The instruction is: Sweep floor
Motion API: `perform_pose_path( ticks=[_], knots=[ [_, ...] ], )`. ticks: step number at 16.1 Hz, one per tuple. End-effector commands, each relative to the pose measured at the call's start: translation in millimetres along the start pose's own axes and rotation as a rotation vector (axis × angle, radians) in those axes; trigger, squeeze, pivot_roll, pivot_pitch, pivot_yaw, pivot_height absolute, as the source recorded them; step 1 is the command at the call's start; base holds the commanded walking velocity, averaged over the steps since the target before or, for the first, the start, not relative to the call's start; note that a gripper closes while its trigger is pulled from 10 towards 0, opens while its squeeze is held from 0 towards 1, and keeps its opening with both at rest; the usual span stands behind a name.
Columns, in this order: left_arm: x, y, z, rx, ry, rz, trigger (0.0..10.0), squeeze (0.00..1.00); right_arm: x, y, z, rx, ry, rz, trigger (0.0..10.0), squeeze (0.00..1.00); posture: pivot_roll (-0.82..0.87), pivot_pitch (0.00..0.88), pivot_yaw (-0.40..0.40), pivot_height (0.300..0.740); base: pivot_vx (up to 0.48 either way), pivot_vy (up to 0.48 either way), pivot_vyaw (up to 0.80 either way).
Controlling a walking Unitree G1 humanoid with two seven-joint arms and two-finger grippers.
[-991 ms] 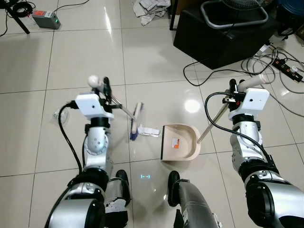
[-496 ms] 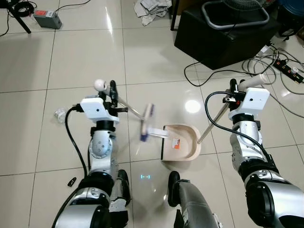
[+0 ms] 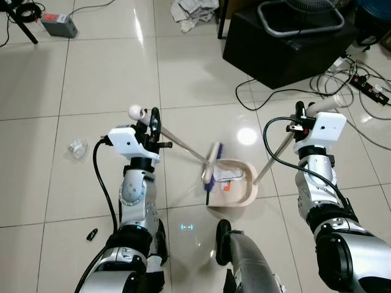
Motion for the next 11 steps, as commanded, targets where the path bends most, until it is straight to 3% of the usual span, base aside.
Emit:
perform_pose_path(
  ticks=[1,11],
  knots=[
    [-4.5,2.9,3.5,0.007,0.074,-0.011,10.0,0.00,-22.6,12.7,-5.7,0.034,0.017,-0.095,10.0,0.00,0.07,0.316,-0.028,0.740,0.000,0.000,0.00],
    [27.9,-16.9,-4.6,0.076,0.337,0.089,10.0,0.00,-24.2,12.6,-4.2,0.018,-0.009,-0.107,10.0,0.00,0.07,0.309,-0.027,0.740,0.000,0.000,0.00]
  ],
)
Point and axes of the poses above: a point about 5 cm out from each wrist's last joint towards the gripper, its own y axis pointing back from the gripper into the wrist, its own x axis along the axis of the wrist's last joint, z = x × y, the point moved 5 cm from there along -y, pointing out of the wrist towards the gripper, and after that the axes turned 15 degrees about y, right-handed, at the moved point
